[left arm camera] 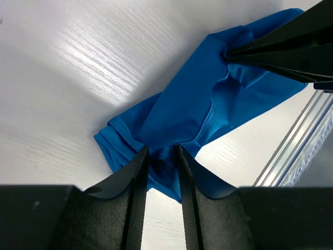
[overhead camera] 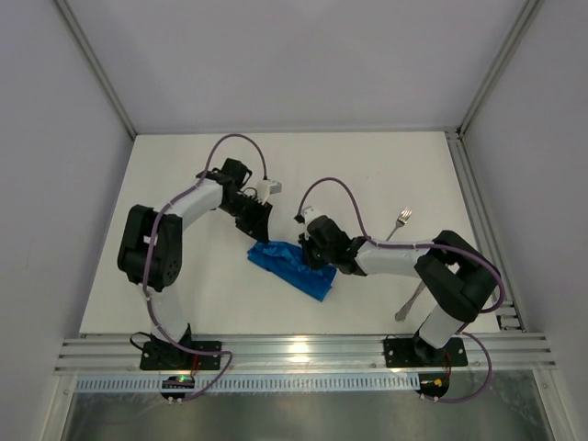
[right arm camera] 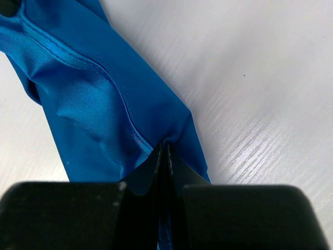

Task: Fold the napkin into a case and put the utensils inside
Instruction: Fold the 2/3-rectangle-folded napkin at the center of the board.

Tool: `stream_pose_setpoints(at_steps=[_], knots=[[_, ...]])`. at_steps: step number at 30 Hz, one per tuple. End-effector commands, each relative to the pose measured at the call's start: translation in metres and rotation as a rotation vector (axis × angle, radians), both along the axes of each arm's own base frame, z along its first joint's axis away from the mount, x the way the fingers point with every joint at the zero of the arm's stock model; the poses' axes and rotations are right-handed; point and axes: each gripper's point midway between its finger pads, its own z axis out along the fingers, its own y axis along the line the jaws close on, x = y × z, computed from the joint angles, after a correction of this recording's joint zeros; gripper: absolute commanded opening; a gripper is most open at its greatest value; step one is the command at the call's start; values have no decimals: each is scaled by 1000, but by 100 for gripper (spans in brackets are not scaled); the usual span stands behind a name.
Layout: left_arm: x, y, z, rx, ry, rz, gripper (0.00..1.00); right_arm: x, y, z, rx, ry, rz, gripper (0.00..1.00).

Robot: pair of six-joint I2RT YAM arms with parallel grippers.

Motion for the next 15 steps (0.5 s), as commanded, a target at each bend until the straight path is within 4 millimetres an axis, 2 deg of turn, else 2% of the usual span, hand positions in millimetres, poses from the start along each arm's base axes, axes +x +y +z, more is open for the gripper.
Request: stream_pose_setpoints(at_steps=[1,7,11,15], knots=[[-3,6,21,14,-37,-7,31,-1,-17,-8,-87,-17,-48,9],[-3,21,17,37,-25,49,34,0,-16,-5,-101,-43,-53,9],[-7,25,9,55,-6,42,32,0,-14,-3,-108,-57,-48,9],[-8,27,-4,74,18,36,22,0,-11,-1,-115,-75,-44,9]])
